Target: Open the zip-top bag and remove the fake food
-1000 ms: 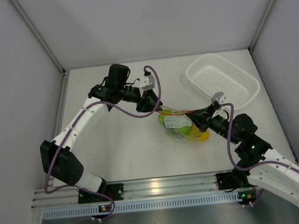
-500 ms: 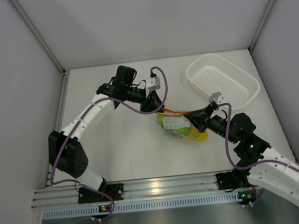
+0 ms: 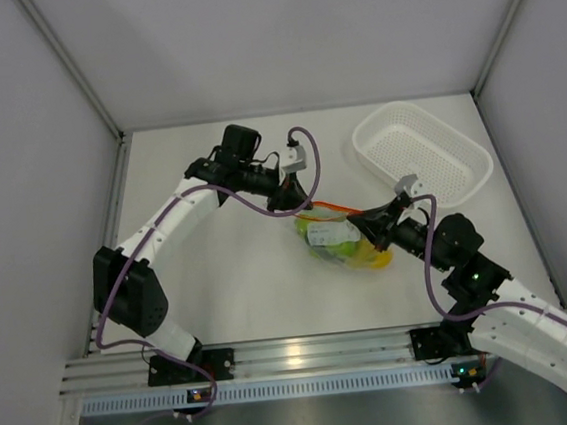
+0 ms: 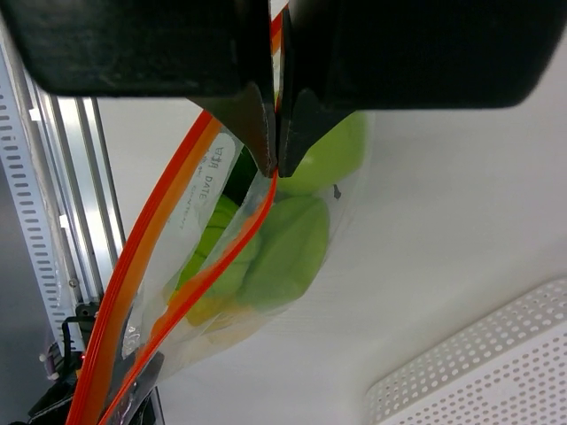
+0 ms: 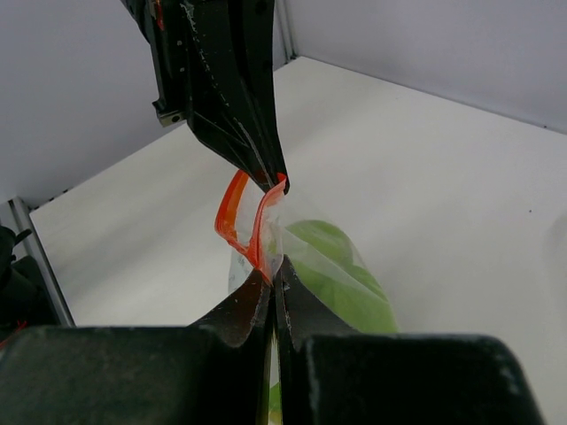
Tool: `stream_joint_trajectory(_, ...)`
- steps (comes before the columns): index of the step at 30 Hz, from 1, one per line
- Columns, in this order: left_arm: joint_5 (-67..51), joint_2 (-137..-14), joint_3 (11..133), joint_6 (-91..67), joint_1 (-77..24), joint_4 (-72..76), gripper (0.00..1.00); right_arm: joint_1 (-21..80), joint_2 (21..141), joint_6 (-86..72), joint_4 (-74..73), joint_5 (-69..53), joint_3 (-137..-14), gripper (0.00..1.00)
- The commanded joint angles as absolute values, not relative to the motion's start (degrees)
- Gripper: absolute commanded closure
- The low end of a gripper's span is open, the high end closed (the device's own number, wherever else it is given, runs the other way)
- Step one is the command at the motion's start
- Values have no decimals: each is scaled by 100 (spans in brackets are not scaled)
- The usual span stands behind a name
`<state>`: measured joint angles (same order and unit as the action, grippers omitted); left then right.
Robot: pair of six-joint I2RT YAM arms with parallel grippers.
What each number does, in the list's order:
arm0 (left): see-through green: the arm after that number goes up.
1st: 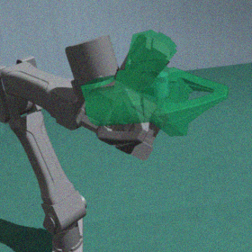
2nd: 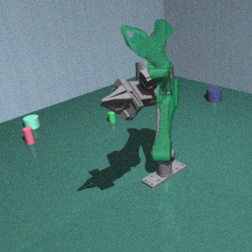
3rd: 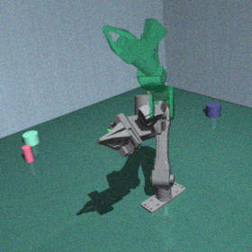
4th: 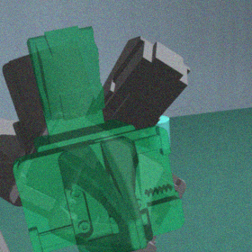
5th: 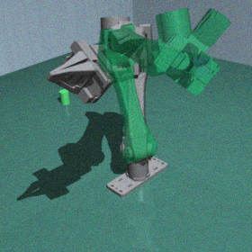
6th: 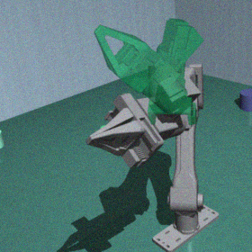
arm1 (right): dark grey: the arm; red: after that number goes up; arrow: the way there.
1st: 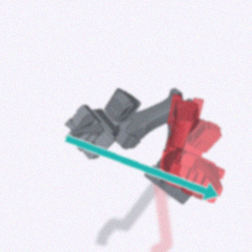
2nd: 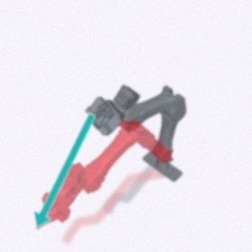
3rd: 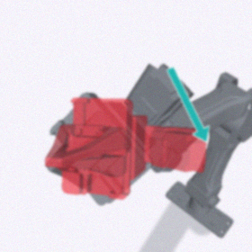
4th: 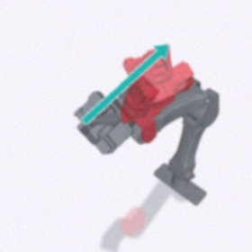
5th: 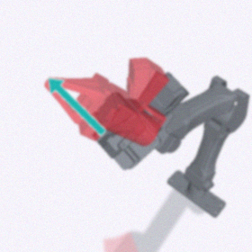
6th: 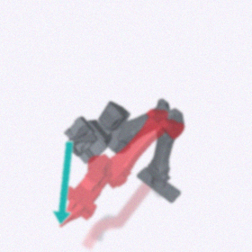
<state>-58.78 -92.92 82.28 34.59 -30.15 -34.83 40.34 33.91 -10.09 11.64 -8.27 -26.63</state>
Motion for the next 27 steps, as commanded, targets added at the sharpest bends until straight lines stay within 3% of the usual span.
stream_joint_trajectory(1, -5837, -9211, 8455, 3490, -3041, -3375, 100, 3981, 3357, -976, 1617, -818, -2856, 100)
stream_joint_trajectory(6, -5101, -9088, 8709, 3042, -3041, -3375, 100, 3981, 3454, -888, 1433, -388, -2961, 100)
stream_joint_trajectory(9, -4476, -8931, 8859, 2463, -3032, -3375, 100, 3982, 3691, -818, 1266, -167, -3119, 94)
stream_joint_trajectory(17, -2060, -8333, 8895, 740, -3041, -3357, 100, 3745, 5079, -764, 291, 149, -4525, 86)
stream_joint_trajectory(18, -1874, -8219, 8877, 382, -3050, -3357, 100, 3692, 5211, -860, 64, 149, -4831, 82)
stream_joint_trajectory(19, -1707, -8157, 8886, 204, -3050, -3357, 100, 3543, 5429, -931, 18, 149, -4973, 69)
stream_joint_trajectory(21, -1215, -7981, 8825, -443, -3050, -3349, 100, 3315, 5607, -1186, -254, 132, -5298, 66)
stream_joint_trajectory(24, -704, -7752, 8588, -1463, -3050, -3174, 100, 3138, 5800, -1677, -413, 36, -5493, 50)
stream_joint_trajectory(27, -511, -7524, 7930, -2456, -3154, -2683, 100, 3138, 5915, -2249, -422, -201, -5546, 45)
